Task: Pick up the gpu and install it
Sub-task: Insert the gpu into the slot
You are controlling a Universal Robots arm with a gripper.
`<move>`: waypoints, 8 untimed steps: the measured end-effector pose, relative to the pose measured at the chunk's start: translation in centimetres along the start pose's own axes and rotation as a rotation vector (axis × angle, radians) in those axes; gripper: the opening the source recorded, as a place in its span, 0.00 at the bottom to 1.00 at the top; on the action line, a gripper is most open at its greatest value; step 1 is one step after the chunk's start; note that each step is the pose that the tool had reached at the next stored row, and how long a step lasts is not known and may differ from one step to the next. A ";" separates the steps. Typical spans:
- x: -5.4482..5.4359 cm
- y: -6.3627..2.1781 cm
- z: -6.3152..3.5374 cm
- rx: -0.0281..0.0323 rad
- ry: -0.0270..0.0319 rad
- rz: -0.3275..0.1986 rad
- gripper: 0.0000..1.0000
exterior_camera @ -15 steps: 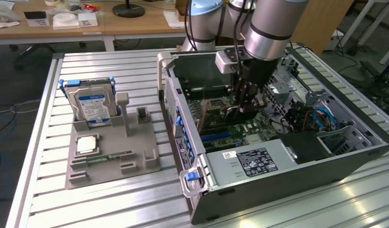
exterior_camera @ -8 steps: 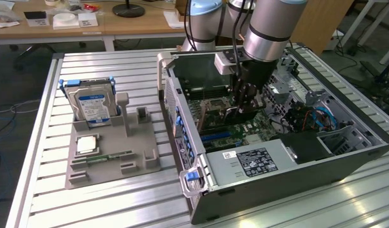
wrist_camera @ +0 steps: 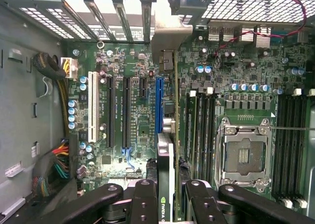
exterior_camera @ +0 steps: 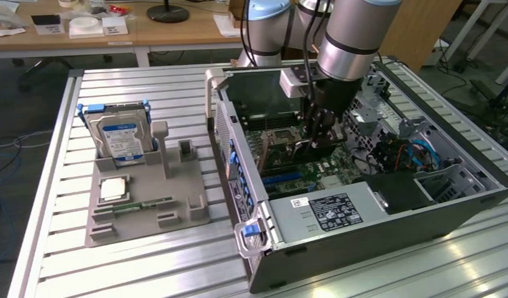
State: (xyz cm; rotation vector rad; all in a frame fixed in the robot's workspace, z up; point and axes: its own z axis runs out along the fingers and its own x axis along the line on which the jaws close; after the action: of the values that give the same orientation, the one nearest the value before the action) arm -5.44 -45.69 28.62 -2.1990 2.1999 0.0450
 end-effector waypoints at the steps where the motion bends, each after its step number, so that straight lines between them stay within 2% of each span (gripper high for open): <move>1: 0.0 0.03 0.00 -0.0001 0.0000 0.000 0.27; 8: 0.0 0.23 -0.01 -0.0001 0.0001 0.000 0.27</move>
State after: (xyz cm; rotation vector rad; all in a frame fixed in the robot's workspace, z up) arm -5.67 -45.70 28.62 -2.1994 2.1997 0.0449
